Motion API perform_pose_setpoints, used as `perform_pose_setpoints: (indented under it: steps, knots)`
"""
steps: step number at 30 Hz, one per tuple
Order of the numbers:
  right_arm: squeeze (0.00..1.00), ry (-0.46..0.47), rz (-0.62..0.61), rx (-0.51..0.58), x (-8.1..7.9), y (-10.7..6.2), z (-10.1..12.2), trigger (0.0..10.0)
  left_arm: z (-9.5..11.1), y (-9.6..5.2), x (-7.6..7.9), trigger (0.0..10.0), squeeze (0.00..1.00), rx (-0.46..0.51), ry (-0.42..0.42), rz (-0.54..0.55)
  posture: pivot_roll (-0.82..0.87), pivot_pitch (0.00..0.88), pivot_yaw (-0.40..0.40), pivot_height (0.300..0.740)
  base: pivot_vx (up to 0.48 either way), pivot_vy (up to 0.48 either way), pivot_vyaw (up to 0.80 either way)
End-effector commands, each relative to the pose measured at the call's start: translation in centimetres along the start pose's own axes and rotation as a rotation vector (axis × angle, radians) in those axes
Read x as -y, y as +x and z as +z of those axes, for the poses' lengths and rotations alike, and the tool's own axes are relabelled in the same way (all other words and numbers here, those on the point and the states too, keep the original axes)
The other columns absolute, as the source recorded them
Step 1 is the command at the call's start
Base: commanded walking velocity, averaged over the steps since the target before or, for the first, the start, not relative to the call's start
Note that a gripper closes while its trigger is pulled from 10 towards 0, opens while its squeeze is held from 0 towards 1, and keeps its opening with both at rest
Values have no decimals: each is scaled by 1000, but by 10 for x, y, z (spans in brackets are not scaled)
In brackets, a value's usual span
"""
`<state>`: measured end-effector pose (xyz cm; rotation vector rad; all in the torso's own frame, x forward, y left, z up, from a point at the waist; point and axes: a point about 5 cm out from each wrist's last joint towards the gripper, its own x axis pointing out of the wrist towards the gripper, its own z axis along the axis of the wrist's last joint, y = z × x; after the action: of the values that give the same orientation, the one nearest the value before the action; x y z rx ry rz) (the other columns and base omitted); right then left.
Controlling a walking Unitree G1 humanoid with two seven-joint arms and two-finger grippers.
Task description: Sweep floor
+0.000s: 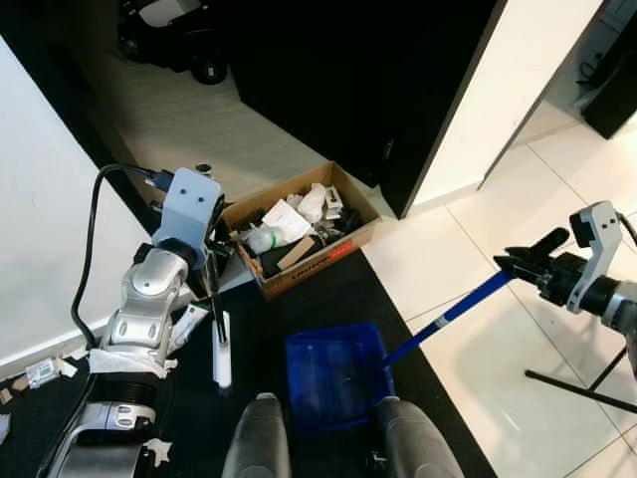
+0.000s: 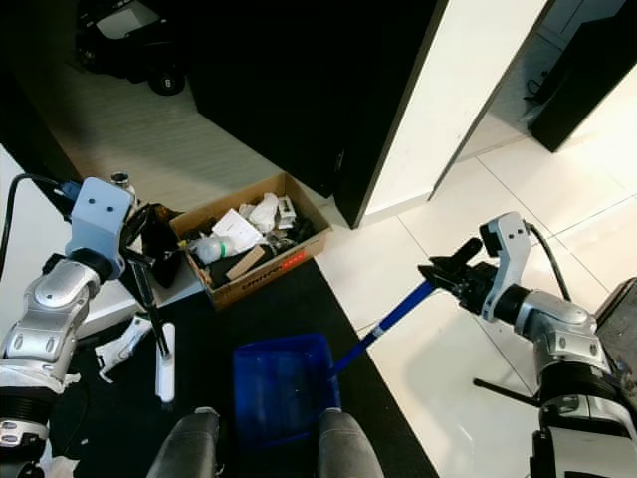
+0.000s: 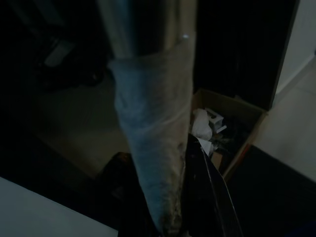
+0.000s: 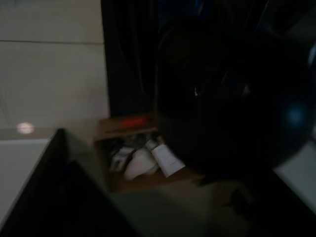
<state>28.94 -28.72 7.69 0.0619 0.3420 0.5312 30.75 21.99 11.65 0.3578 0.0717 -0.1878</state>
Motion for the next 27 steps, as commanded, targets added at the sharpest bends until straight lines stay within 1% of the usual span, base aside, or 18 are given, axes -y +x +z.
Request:
perform_pose_setpoints:
  steps: [1, 2, 5, 6, 7, 9, 10, 11, 13, 15, 19, 23, 25, 27]
  knots:
    - [0, 48, -88, 99, -1, 10, 4, 10000, -1, 1, 12, 10000, 0, -4, -61, -28, 44, 44, -47, 740, 0, 0, 0]
    - [0, 48, -88, 99, -1, 10, 4, 10000, -1, 1, 12, 10000, 0, -4, -61, -28, 44, 44, -47, 740, 0, 0, 0]
    - [0, 71, -110, 129, -7, 18, 2, 10000, -6, 0, 15, 10000, 0, -24, -69, -37, 45, 44, -47, 740, 0, 0, 0]
    - [0, 82, -132, 141, -10, 24, 1, 10000, -9, -1, 16, 10000, 0, -36, -104, -29, 47, 43, -46, 740, 0, 0, 0]
    - [0, 82, -132, 141, -10, 24, 1, 10000, -9, -1, 16, 10000, 0, -36, -104, -29, 47, 43, -46, 740, 0, 0, 0]
    - [0, 114, -177, 176, -16, 34, -1, 10000, -19, -5, 15, 10000, 0, -70, -169, -9, 51, 42, -47, 740, 0, 0, 0]
    - [0, 114, -177, 176, -16, 34, -1, 10000, -19, -5, 15, 10000, 0, -70, -169, -9, 51, 42, -47, 740, 0, 0, 0]
    - [0, 141, -203, 200, -18, 38, -1, 10000, -23, -7, 15, 10000, 0, -85, -173, -11, 51, 43, -46, 740, 0, 0, 0]
    - [0, 201, -216, 235, -23, 44, 0, 10000, -30, -10, 17, 10000, 0, -108, -162, -21, 52, 42, -45, 740, 0, 0, 0]
    - [0, 218, -194, 231, -29, 50, -3, 10000, -33, -12, 18, 10000, 0, -119, -146, -28, 54, 41, -46, 740, 0, 0, 0]
    - [0, 197, -184, 198, -35, 54, -9, 10000, -34, -13, 18, 10000, 0, -125, -120, -36, 56, 41, -46, 740, 0, 0, 0]
    - [0, 181, -176, 151, -39, 55, -17, 10000, -29, -12, 17, 10000, 0, -95, -131, -45, 53, 41, -45, 740, 0, 0, 0]
    - [0, 171, -175, 92, -41, 55, -27, 10000, -28, -11, 18, 10000, 0, -88, -129, -52, 50, 40, -44, 740, 0, 0, 0]
    - [0, 166, -180, 79, -42, 55, -30, 10000, -29, -10, 19, 10000, 0, -90, -128, -52, 49, 40, -44, 740, 0, 0, 0]
